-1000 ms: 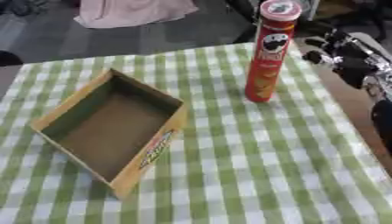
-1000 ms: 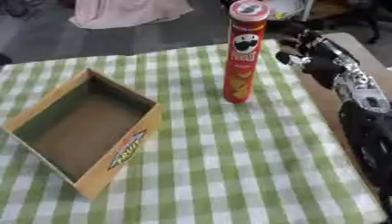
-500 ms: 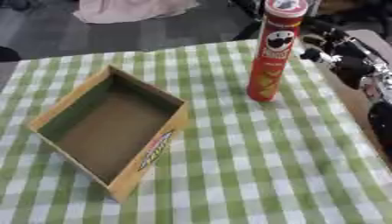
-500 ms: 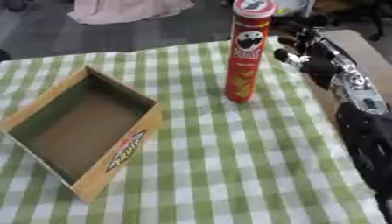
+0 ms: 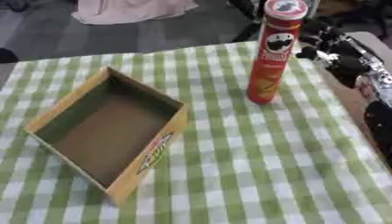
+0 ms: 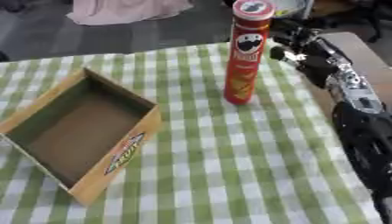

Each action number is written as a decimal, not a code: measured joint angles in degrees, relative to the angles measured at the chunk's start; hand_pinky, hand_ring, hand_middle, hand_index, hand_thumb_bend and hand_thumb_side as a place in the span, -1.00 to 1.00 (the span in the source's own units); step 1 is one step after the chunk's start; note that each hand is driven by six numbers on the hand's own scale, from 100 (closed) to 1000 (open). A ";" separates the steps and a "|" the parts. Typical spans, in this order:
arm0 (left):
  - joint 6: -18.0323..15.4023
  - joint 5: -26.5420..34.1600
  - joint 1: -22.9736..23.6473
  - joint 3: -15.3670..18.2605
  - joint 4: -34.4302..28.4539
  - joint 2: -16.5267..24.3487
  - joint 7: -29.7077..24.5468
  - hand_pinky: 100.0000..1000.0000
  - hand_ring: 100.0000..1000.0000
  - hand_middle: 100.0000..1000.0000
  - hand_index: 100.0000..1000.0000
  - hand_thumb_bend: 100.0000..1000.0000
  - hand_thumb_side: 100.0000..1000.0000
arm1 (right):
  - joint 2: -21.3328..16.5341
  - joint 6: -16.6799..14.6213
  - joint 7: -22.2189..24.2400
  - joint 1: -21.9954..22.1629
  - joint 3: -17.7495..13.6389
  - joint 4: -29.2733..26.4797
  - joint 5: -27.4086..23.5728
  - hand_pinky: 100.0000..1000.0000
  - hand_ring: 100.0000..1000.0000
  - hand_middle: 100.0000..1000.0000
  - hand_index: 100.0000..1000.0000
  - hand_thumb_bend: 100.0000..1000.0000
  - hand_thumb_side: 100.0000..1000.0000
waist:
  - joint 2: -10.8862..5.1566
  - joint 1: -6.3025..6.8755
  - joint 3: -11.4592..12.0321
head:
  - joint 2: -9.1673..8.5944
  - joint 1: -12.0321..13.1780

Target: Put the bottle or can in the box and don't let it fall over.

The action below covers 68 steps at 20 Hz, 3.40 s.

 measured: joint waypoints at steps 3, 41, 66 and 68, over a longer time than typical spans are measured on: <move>0.00 0.00 -0.01 0.01 0.00 0.00 0.00 1.00 0.24 0.69 0.52 -0.98 0.34 | 0.04 0.00 0.20 -0.30 0.08 -0.07 0.00 0.53 1.00 1.00 1.00 -0.23 -0.81 | 0.14 0.00 0.21 | -0.10 -0.01; 0.12 0.23 -1.06 0.28 0.00 -0.50 -0.62 1.00 0.23 0.69 0.52 -0.98 0.34 | 1.54 -0.52 2.59 -2.39 0.34 -0.79 0.42 0.56 1.00 1.00 1.00 -0.26 -0.76 | 1.91 -0.36 0.99 | -0.97 -0.14; 0.22 0.42 -2.11 0.29 -0.01 -0.98 -1.06 1.00 0.22 0.70 0.52 -0.98 0.35 | 1.60 -0.48 0.60 -4.74 0.32 -0.69 2.78 0.54 1.00 1.00 1.00 -0.24 -0.76 | 4.02 -1.03 2.55 | -3.87 -1.50; 0.27 0.42 -2.17 0.29 -0.01 -0.98 -1.12 1.00 0.22 0.70 0.52 -0.98 0.35 | 1.60 -0.55 0.49 -4.84 0.32 -0.69 2.79 0.54 1.00 1.00 1.00 -0.24 -0.76 | 4.18 -1.09 2.72 | -4.01 -1.61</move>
